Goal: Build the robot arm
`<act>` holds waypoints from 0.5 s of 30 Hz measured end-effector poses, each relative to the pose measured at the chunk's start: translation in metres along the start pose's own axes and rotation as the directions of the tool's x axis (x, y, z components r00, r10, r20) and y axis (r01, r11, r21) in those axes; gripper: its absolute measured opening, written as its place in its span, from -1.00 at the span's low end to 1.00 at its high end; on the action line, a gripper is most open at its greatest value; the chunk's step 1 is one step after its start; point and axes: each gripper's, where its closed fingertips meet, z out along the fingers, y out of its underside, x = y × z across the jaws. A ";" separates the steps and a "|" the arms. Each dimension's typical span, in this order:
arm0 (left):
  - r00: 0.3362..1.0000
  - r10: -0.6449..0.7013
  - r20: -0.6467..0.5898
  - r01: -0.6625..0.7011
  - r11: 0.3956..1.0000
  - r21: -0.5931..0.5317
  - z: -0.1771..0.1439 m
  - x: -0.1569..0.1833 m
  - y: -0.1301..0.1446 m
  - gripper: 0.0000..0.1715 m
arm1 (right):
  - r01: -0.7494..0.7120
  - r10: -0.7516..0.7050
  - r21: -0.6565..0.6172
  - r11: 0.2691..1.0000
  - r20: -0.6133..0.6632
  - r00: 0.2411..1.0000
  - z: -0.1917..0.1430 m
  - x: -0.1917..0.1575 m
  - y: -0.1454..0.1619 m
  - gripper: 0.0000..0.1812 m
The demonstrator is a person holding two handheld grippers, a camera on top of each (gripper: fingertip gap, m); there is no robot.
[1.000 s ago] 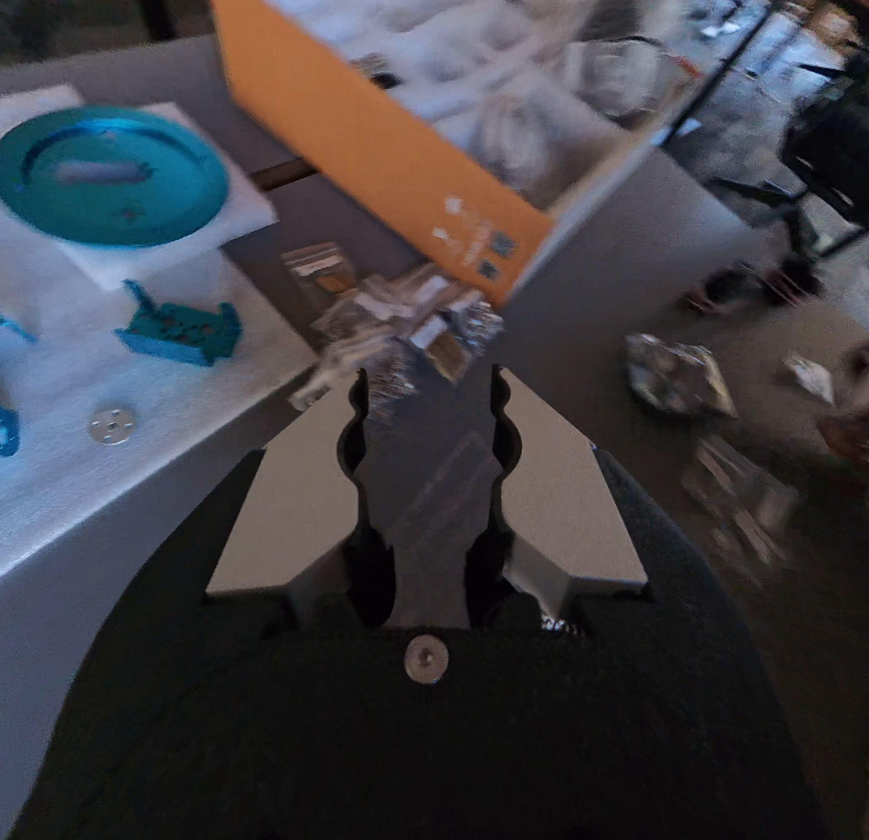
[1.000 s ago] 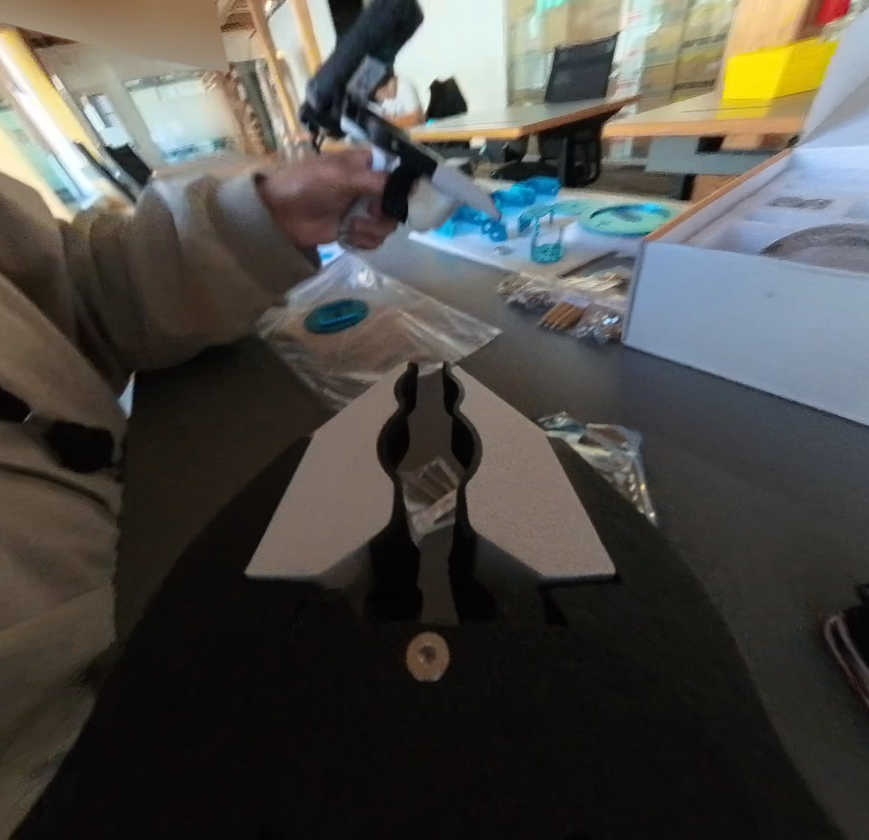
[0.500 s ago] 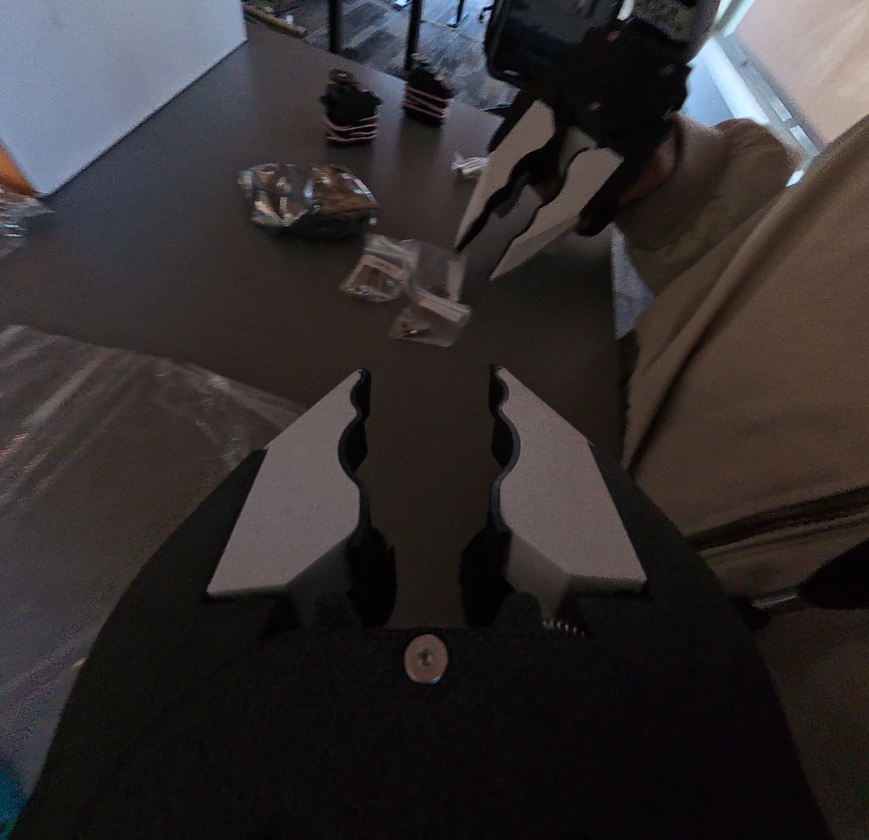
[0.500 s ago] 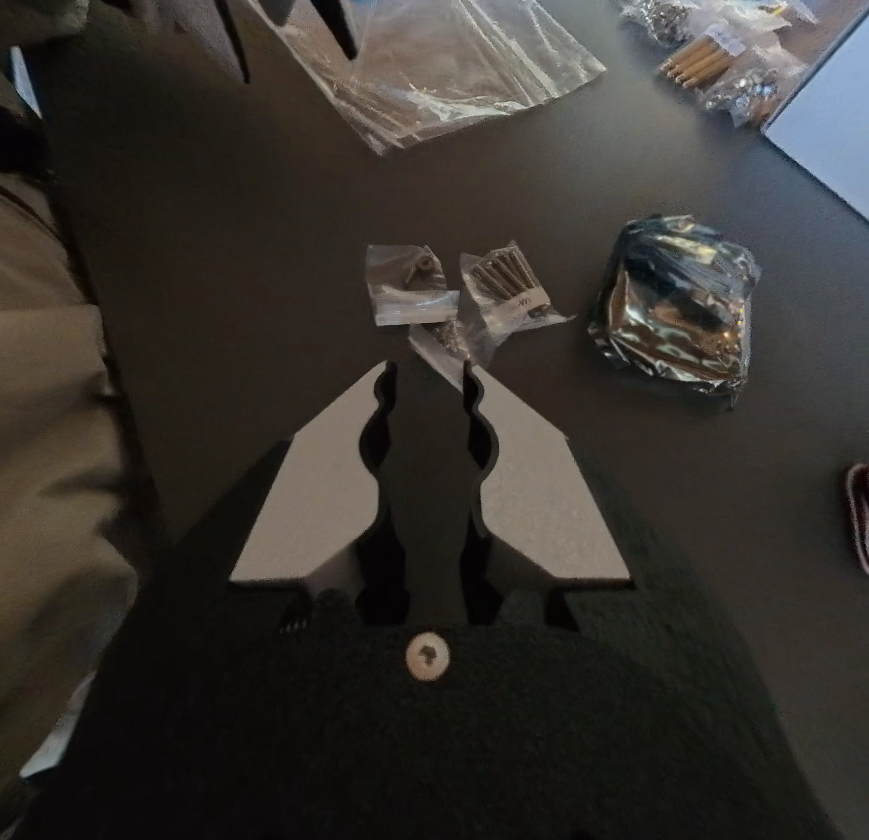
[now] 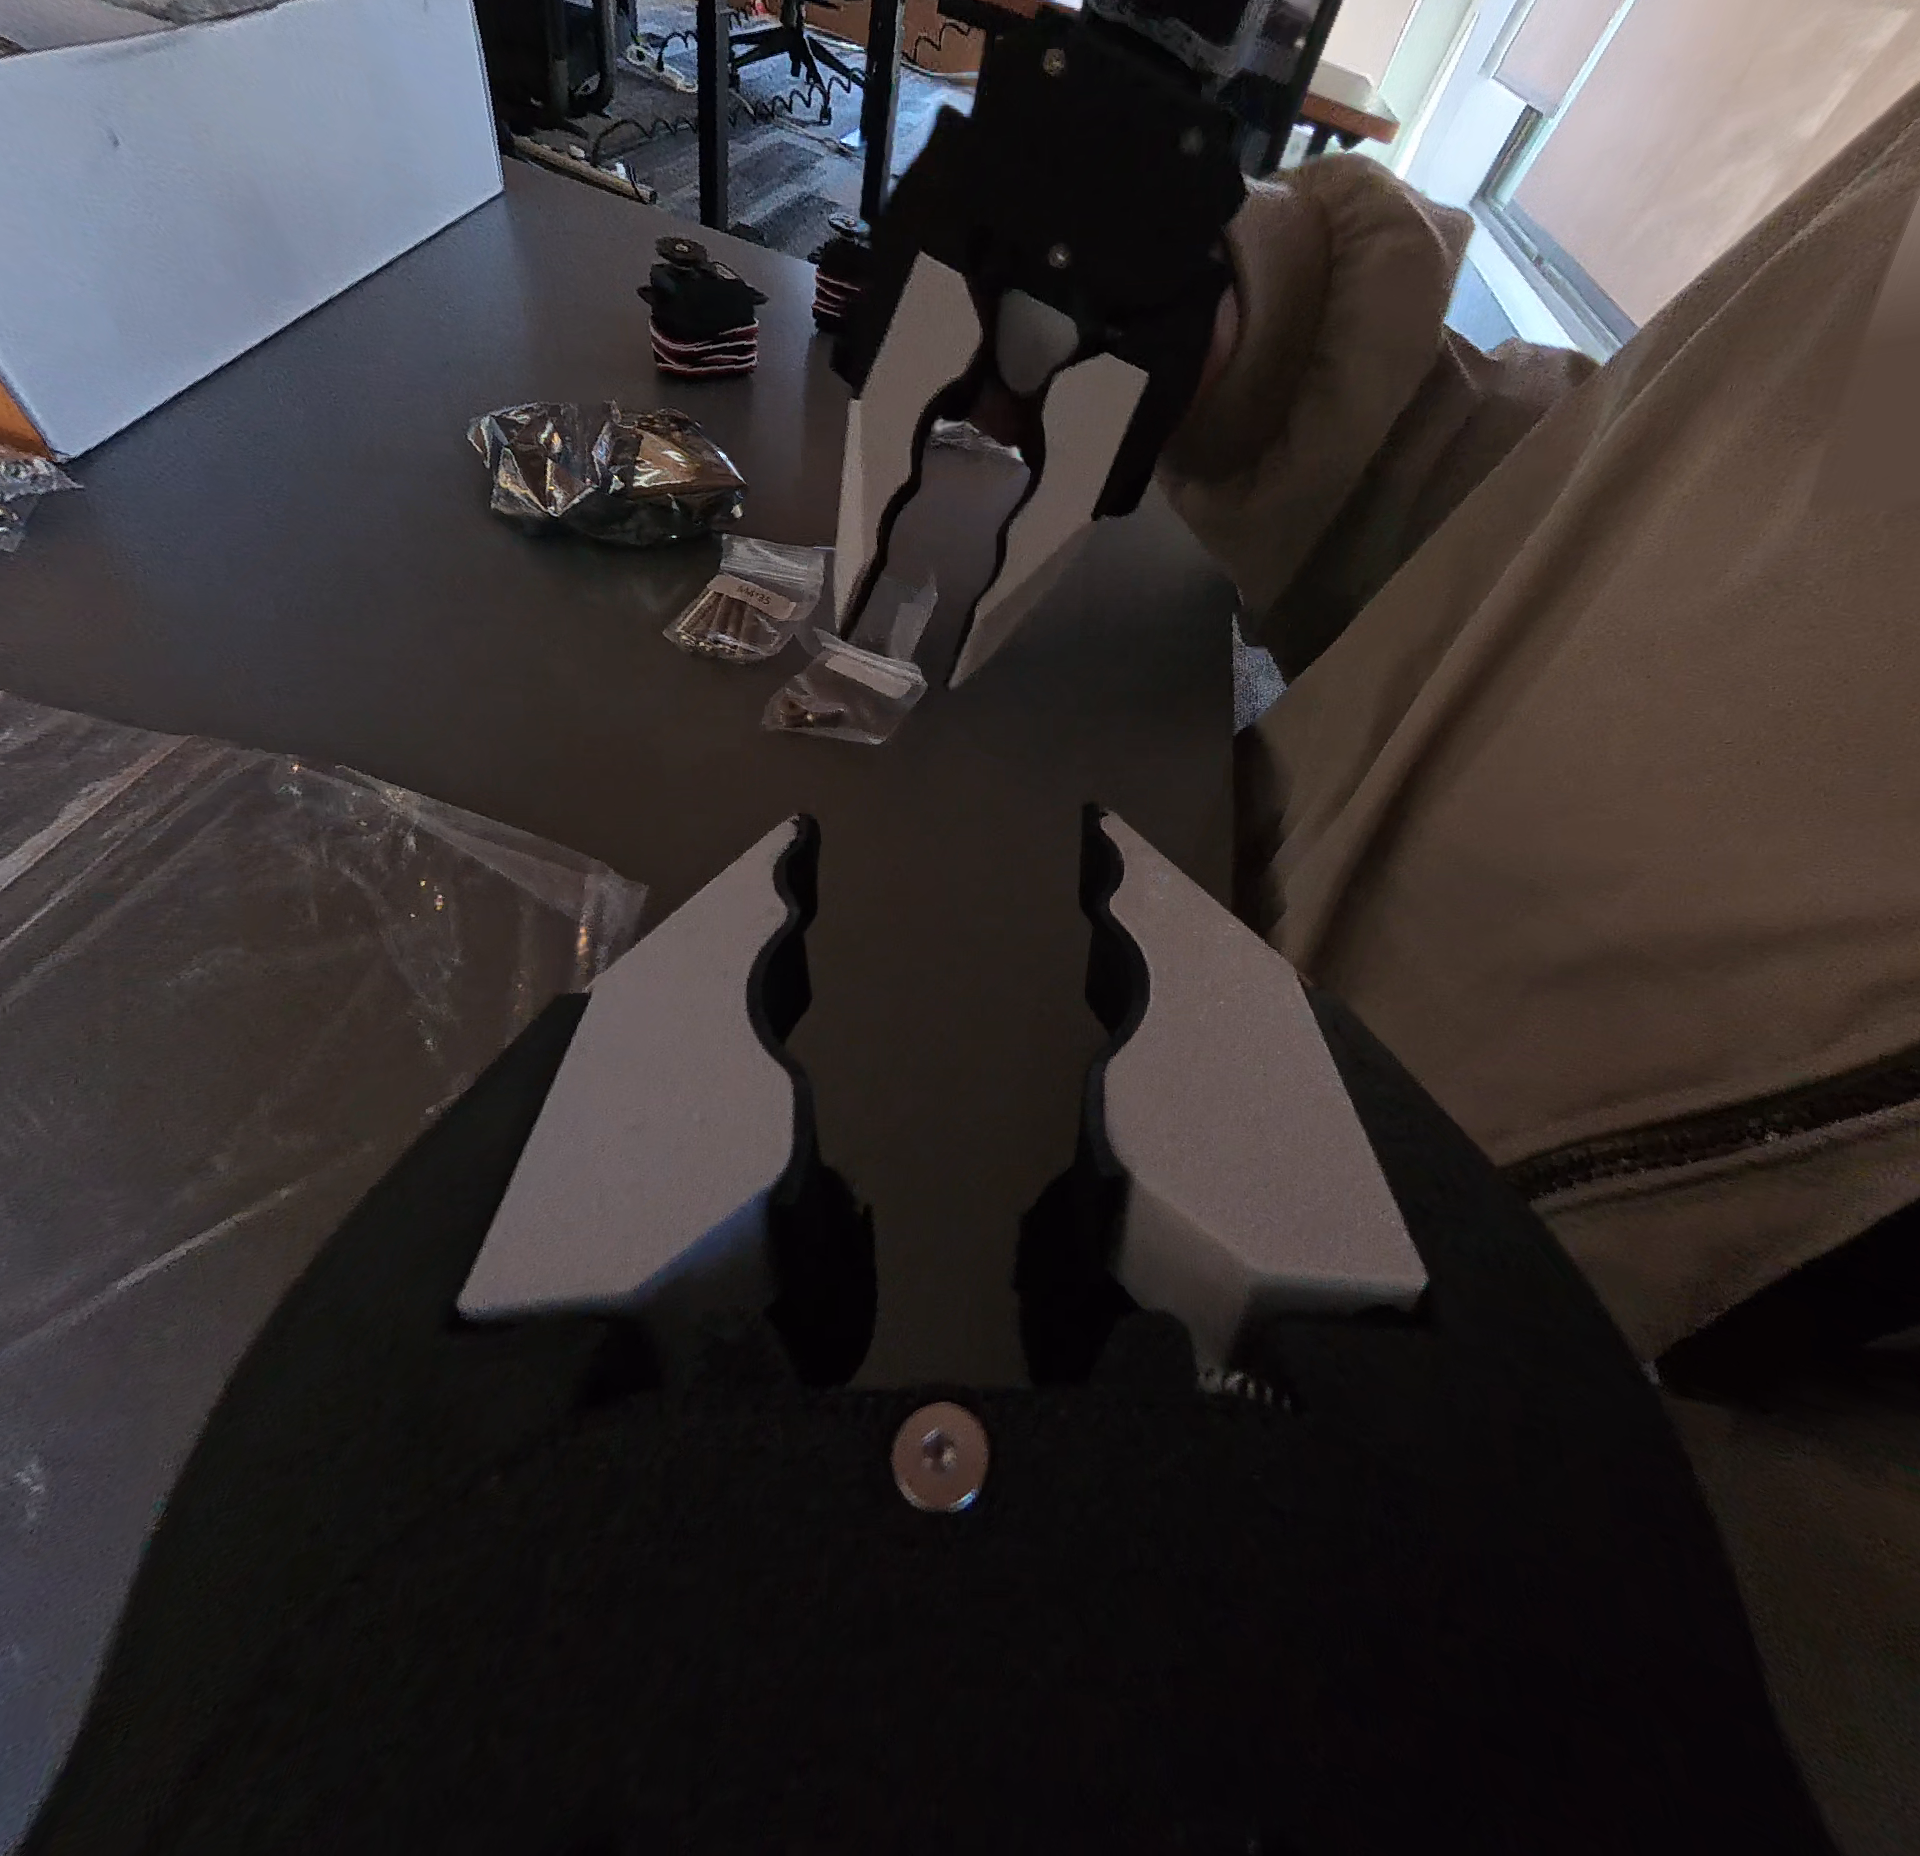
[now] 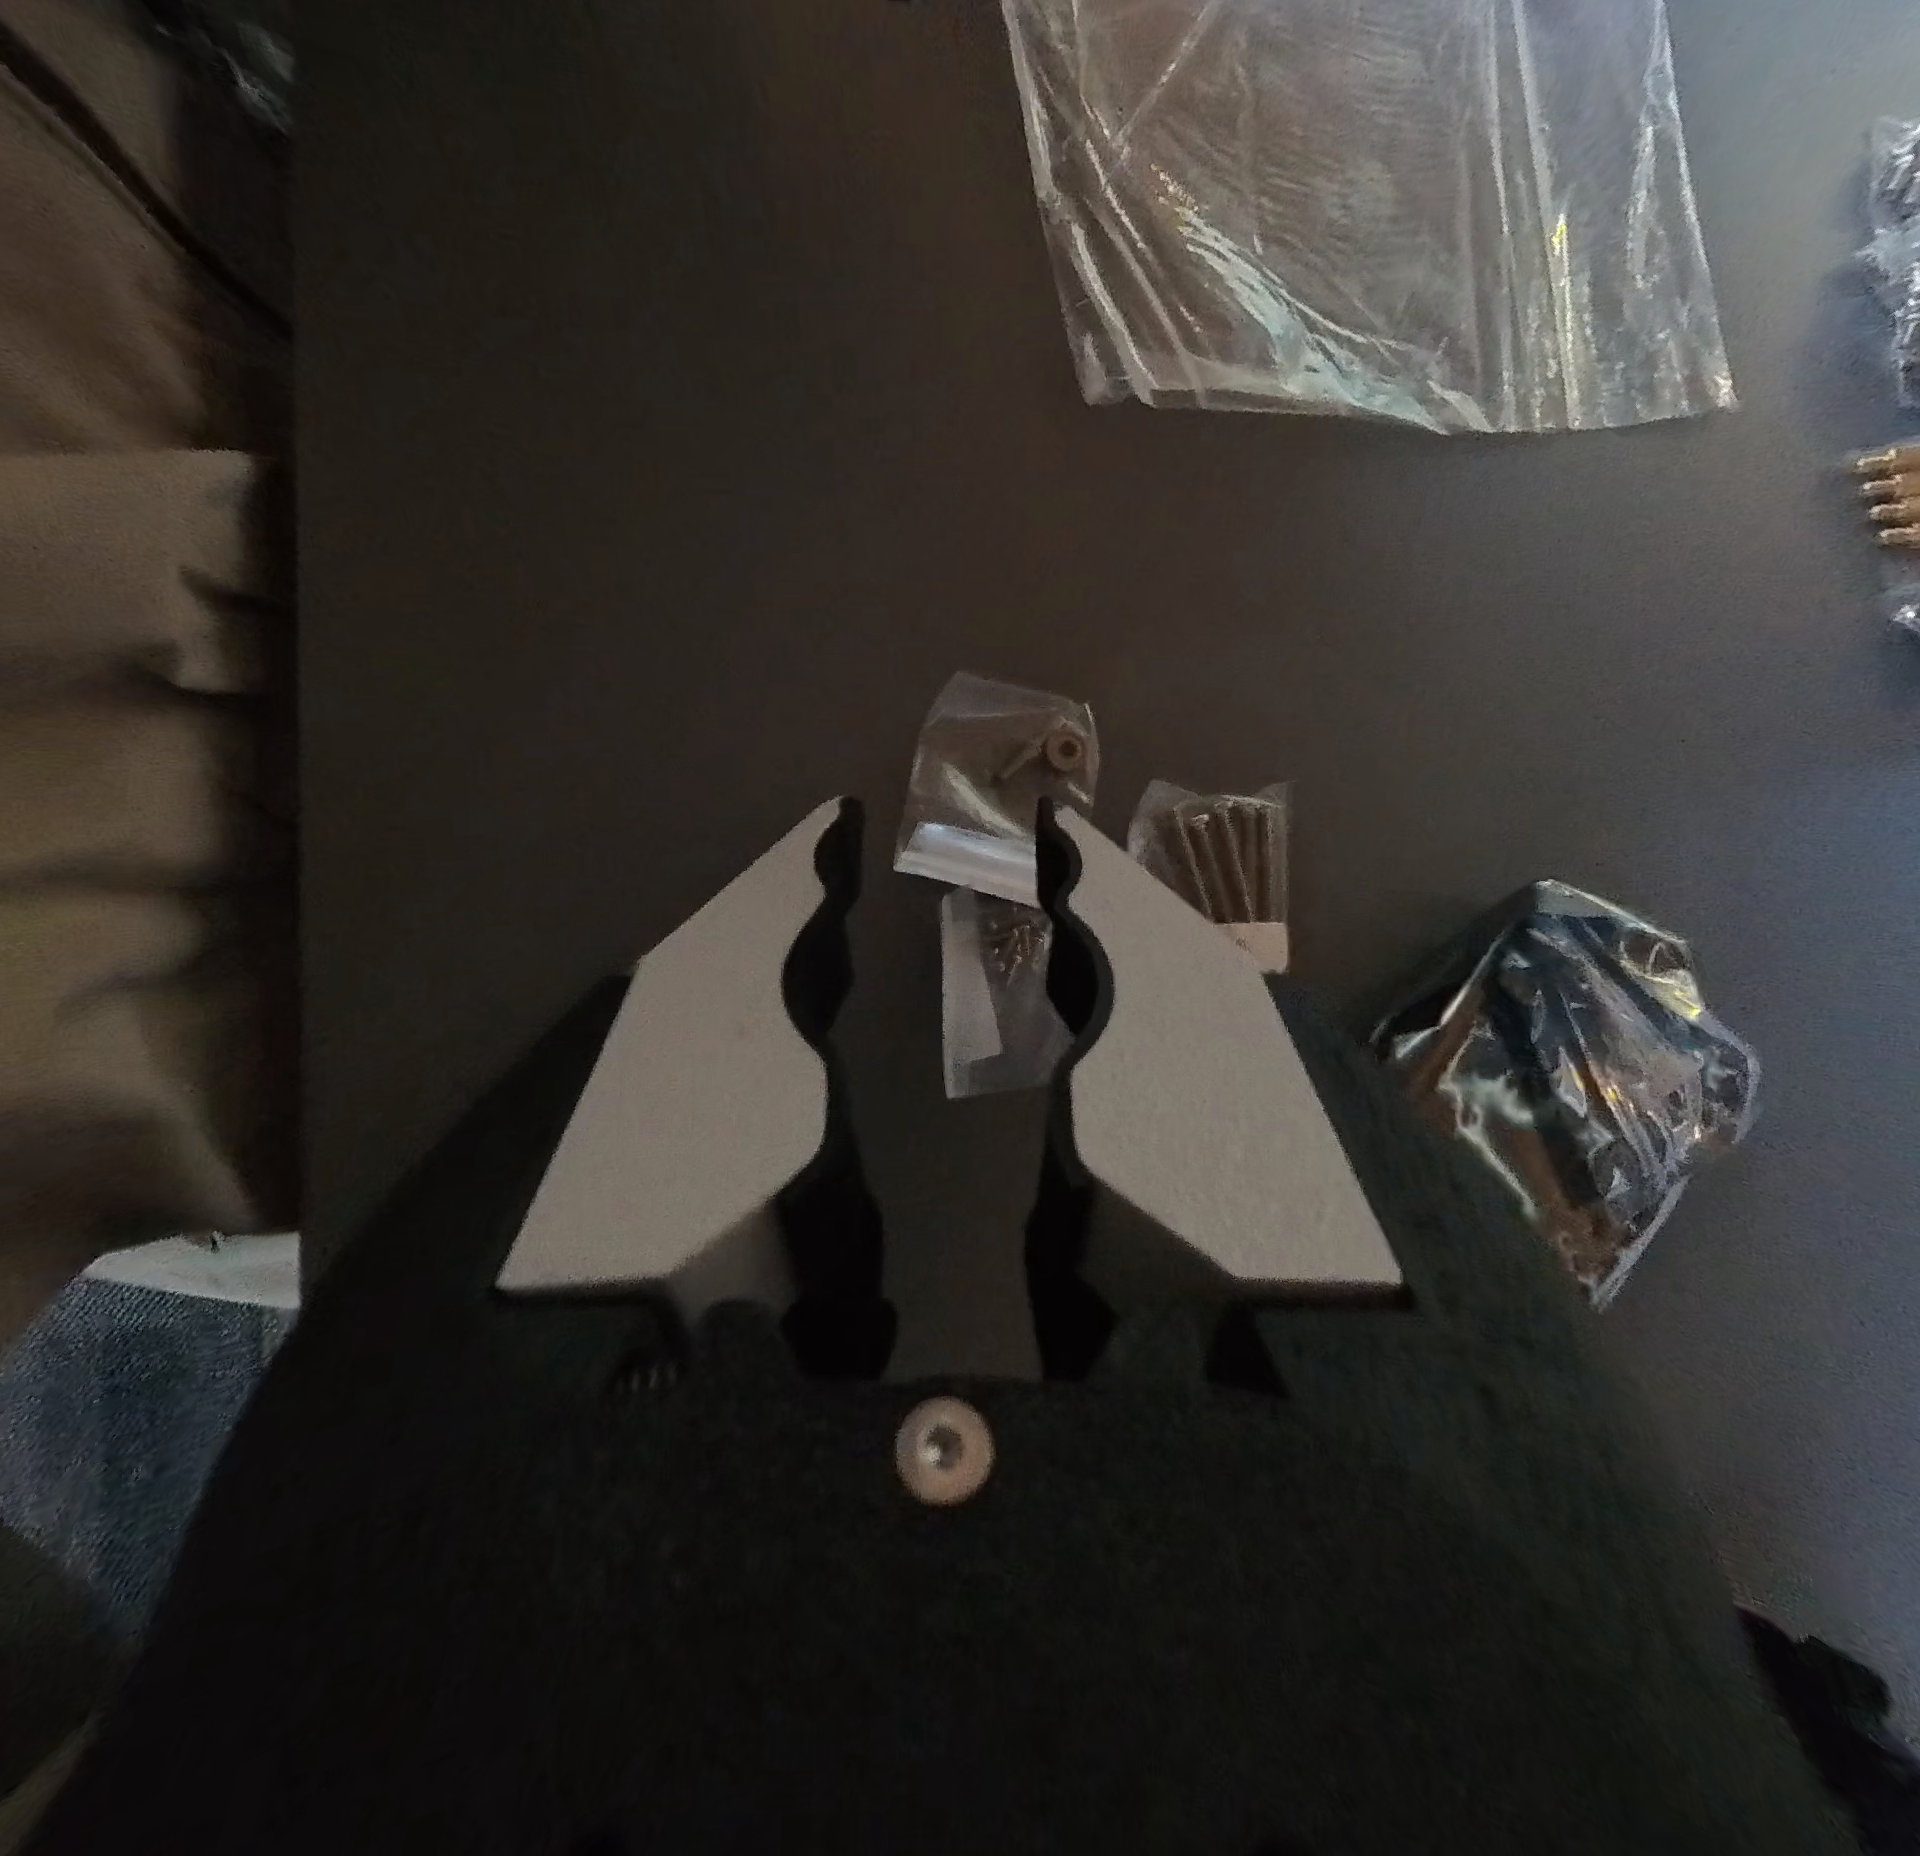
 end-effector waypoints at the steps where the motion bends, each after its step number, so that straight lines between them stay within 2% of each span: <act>1: 1.000 -0.001 -0.003 0.001 1.000 0.002 -0.002 0.002 0.001 -0.41 | 0.001 -0.001 0.003 1.000 0.026 1.000 -0.002 0.001 -0.001 -0.64; 3: 1.000 0.001 -0.005 -0.001 1.000 0.005 -0.005 0.006 0.002 -0.41 | 0.000 0.000 0.004 1.000 0.102 0.995 -0.003 -0.002 0.000 -0.63; 7: 1.000 0.002 -0.002 -0.002 1.000 0.020 -0.010 0.011 0.005 -0.42 | 0.060 -0.058 -0.010 0.998 0.174 0.983 0.003 0.000 0.005 -0.56; 9: 1.000 -0.001 -0.001 0.001 1.000 0.028 -0.011 0.011 0.005 -0.42 | 0.068 -0.052 -0.069 0.995 0.212 0.976 0.007 -0.002 0.013 -0.57; 12: 1.000 -0.001 0.013 0.000 0.999 0.037 -0.013 0.009 0.005 -0.42 | 0.062 -0.023 -0.140 0.988 0.266 0.964 0.007 -0.006 0.019 -0.78; 14: 1.000 0.008 0.027 -0.009 0.999 0.039 -0.014 0.006 0.005 -0.42 | 0.096 -0.055 -0.162 0.982 0.241 0.969 0.007 -0.003 0.020 -0.99; 15: 0.999 0.018 0.035 -0.019 0.999 0.038 -0.014 0.004 0.005 -0.42 | 0.104 -0.068 -0.161 0.982 0.213 0.975 0.006 0.001 0.018 -1.00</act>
